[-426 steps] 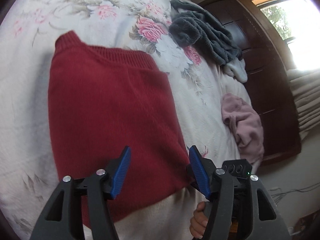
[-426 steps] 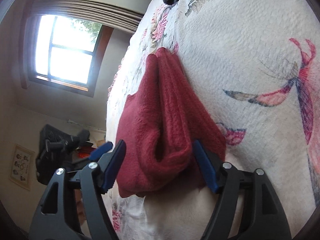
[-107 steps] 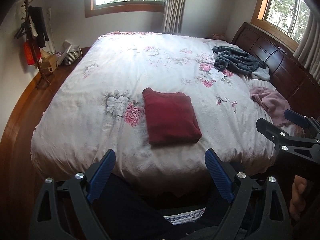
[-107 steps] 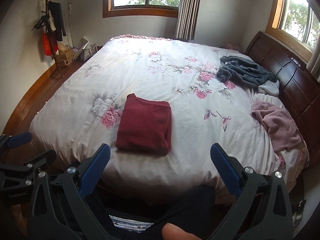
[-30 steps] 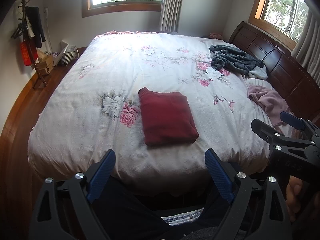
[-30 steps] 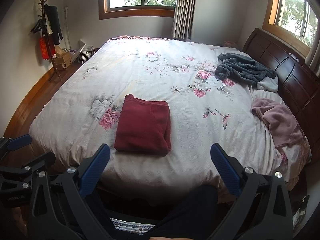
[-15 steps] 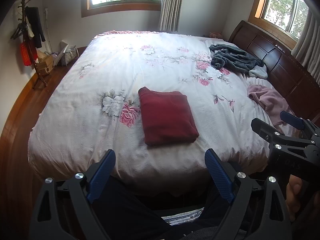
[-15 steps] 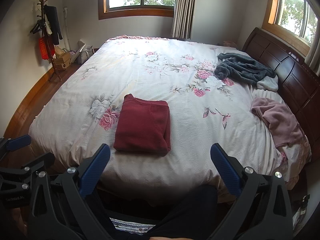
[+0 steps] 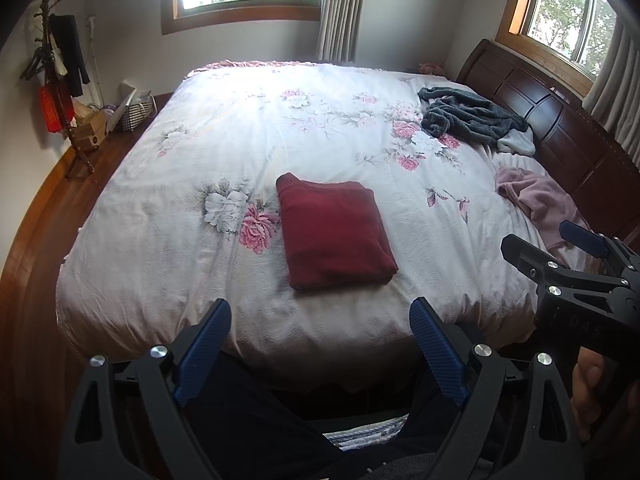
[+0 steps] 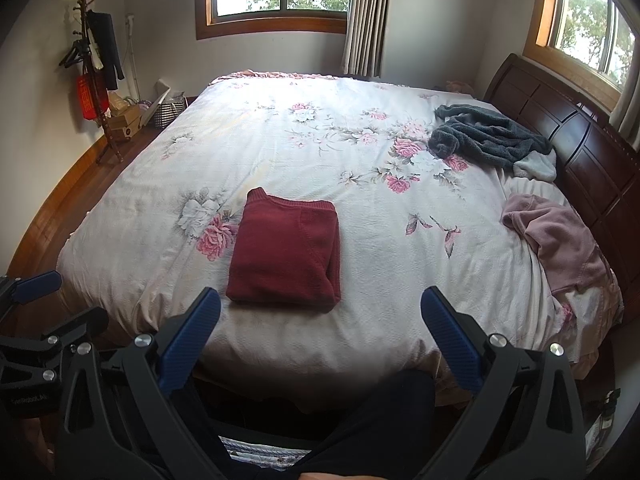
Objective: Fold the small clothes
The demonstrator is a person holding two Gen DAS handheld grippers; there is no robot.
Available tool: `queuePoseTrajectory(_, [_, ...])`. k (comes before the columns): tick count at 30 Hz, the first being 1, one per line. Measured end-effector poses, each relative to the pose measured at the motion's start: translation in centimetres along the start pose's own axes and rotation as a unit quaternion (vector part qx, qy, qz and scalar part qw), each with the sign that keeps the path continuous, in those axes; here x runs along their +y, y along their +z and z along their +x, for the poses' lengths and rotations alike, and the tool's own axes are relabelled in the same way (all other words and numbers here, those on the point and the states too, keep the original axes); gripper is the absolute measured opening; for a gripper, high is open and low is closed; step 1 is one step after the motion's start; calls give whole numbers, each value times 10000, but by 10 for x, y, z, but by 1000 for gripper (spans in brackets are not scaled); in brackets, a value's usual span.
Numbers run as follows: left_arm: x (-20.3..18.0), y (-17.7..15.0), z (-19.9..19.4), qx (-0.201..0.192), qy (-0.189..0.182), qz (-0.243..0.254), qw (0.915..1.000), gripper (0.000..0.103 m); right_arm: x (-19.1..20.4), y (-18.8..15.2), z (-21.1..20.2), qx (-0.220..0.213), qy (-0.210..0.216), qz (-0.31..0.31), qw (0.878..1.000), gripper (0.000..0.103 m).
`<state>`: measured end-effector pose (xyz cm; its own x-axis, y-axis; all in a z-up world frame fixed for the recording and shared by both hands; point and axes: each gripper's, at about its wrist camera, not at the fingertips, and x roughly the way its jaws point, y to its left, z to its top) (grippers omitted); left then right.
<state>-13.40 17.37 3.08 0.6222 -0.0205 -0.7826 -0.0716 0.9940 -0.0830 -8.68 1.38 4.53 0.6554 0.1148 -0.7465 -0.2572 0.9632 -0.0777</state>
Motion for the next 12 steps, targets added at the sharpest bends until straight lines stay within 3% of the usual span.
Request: queuePoseTrajectory(12, [1, 1, 0, 7, -6, 8, 10000, 91, 0, 0, 0, 13, 1, 4, 10000, 100])
